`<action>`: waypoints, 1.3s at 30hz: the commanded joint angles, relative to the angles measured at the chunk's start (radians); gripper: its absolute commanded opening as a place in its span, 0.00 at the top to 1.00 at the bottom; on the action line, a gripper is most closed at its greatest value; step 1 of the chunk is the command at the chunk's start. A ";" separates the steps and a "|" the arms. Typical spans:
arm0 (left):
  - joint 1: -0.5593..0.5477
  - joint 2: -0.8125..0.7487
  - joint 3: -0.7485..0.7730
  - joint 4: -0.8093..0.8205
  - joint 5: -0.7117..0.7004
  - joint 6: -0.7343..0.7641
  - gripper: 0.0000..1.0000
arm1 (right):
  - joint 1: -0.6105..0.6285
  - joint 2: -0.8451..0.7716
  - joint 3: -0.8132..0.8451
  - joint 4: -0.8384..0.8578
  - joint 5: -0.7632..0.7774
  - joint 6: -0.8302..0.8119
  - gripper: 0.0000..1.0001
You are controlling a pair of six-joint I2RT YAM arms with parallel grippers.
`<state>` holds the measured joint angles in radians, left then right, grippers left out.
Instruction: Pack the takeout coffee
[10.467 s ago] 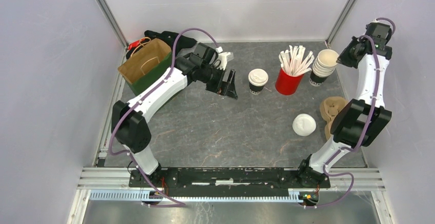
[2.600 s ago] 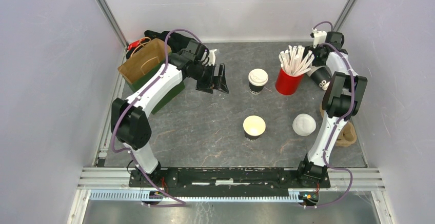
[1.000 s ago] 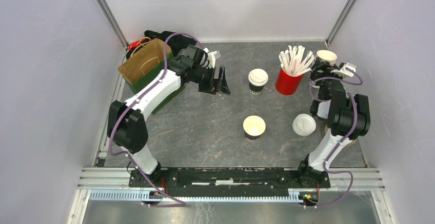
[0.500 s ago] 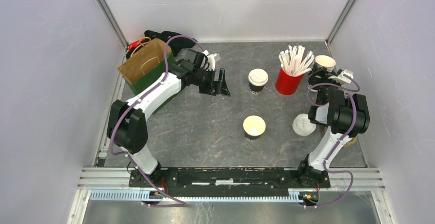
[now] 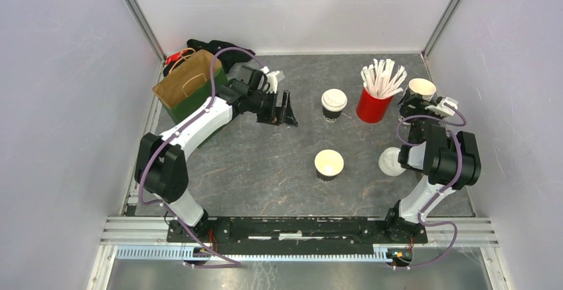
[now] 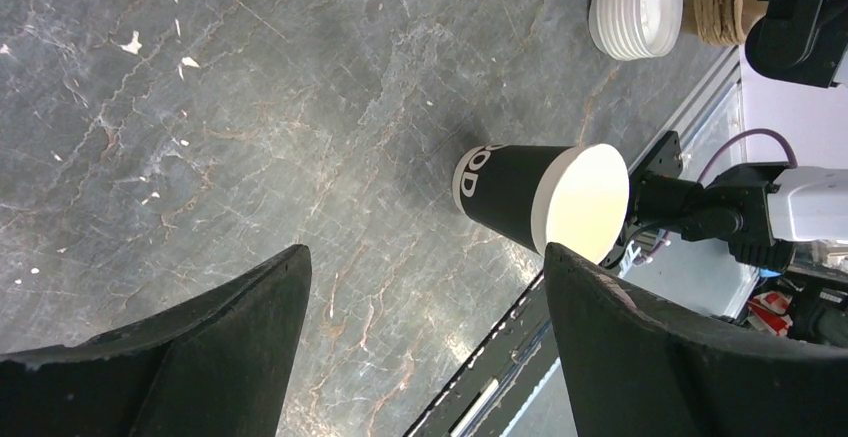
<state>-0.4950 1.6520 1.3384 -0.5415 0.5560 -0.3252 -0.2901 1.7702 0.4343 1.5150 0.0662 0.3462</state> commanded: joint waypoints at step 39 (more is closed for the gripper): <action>-0.003 -0.166 -0.049 -0.076 0.080 -0.022 0.08 | 0.006 -0.752 0.275 -1.718 0.239 -0.042 0.02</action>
<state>-0.4950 1.5051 1.2366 -0.5709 0.6056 -0.3260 -0.2897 1.0519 0.5556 0.3714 0.2287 0.2810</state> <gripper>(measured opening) 0.918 0.979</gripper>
